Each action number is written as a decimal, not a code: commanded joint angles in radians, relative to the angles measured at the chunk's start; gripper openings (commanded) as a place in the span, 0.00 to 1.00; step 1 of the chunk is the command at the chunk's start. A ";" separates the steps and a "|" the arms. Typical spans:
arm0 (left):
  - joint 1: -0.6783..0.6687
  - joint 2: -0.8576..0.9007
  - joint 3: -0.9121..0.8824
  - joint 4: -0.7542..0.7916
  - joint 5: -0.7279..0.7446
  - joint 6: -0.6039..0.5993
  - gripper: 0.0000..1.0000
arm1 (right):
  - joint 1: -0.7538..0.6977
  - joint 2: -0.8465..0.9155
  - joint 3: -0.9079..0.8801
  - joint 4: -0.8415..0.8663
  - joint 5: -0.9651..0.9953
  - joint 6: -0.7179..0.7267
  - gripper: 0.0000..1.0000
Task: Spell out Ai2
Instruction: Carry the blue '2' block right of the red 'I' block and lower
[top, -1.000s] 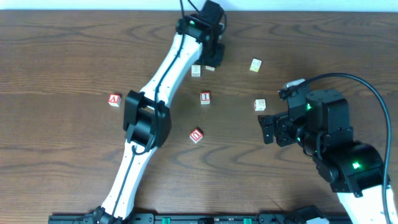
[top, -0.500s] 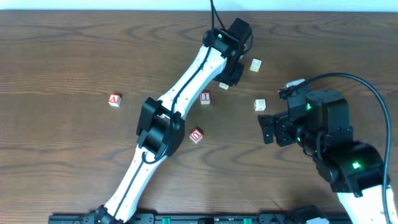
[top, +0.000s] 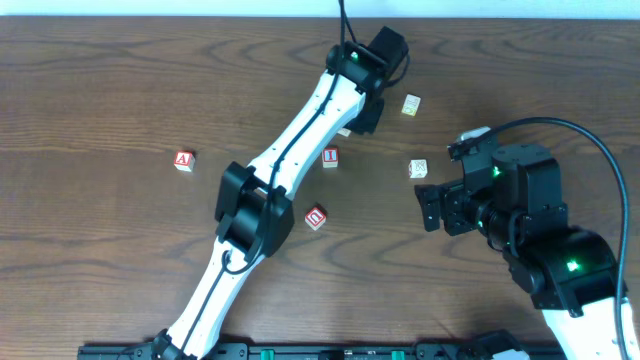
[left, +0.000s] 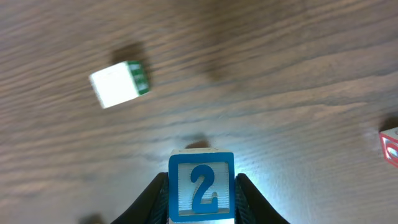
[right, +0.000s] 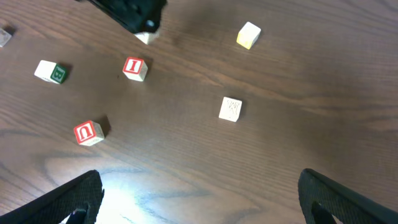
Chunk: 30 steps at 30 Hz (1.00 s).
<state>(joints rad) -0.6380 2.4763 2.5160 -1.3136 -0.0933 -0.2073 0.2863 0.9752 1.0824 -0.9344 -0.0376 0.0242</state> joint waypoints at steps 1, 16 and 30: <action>-0.003 -0.069 0.005 -0.017 -0.039 -0.064 0.06 | -0.005 -0.001 0.001 -0.001 -0.005 -0.014 0.99; -0.017 -0.426 -0.715 0.433 0.011 -0.051 0.06 | -0.005 -0.001 0.001 -0.001 -0.005 -0.014 0.99; -0.015 -0.415 -0.923 0.727 0.040 -0.338 0.06 | -0.005 -0.001 0.001 -0.001 -0.005 -0.014 0.99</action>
<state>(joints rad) -0.6556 2.0575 1.6150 -0.5964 -0.0547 -0.4595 0.2863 0.9752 1.0824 -0.9340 -0.0376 0.0238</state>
